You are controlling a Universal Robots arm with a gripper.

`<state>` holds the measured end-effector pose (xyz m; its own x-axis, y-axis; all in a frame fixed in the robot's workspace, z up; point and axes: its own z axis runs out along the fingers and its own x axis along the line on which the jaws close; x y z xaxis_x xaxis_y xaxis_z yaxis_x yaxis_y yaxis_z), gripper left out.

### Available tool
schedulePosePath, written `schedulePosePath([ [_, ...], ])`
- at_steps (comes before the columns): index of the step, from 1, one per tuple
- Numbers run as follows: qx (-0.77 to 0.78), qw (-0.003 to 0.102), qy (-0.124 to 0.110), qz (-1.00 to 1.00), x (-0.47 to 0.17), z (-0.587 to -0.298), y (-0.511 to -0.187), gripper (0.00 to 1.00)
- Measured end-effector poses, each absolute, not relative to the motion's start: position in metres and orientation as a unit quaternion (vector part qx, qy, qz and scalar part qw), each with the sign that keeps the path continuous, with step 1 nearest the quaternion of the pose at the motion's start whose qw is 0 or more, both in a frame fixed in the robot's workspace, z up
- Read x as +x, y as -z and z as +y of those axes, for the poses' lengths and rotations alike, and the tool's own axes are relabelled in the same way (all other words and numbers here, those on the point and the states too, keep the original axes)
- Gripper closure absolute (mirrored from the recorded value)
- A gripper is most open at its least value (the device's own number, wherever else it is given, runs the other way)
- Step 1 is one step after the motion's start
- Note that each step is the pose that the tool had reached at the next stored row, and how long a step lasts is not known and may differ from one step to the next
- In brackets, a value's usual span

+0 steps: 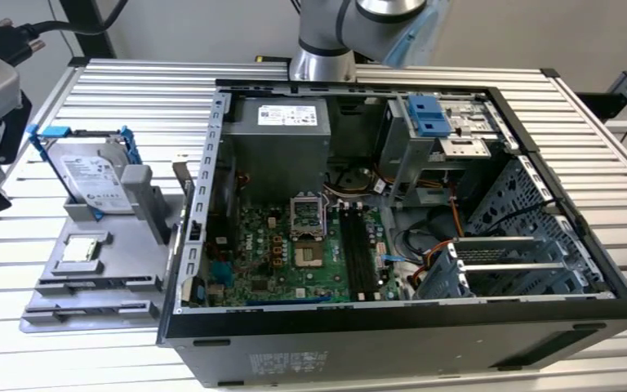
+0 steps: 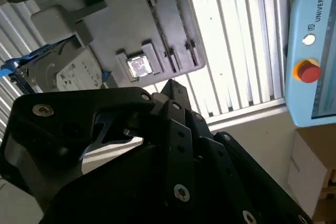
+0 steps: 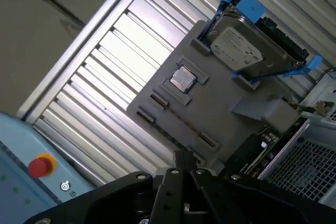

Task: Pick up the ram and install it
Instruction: 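Pick up the ram and move it above insertion slot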

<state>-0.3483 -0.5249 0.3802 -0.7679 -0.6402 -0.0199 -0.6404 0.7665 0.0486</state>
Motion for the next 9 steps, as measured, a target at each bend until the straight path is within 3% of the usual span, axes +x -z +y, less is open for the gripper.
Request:
schedulePosePath([
  [9,-0.416,-0.001,-0.026,0.909,-0.3483,-0.5249,-0.3799,1.00],
])
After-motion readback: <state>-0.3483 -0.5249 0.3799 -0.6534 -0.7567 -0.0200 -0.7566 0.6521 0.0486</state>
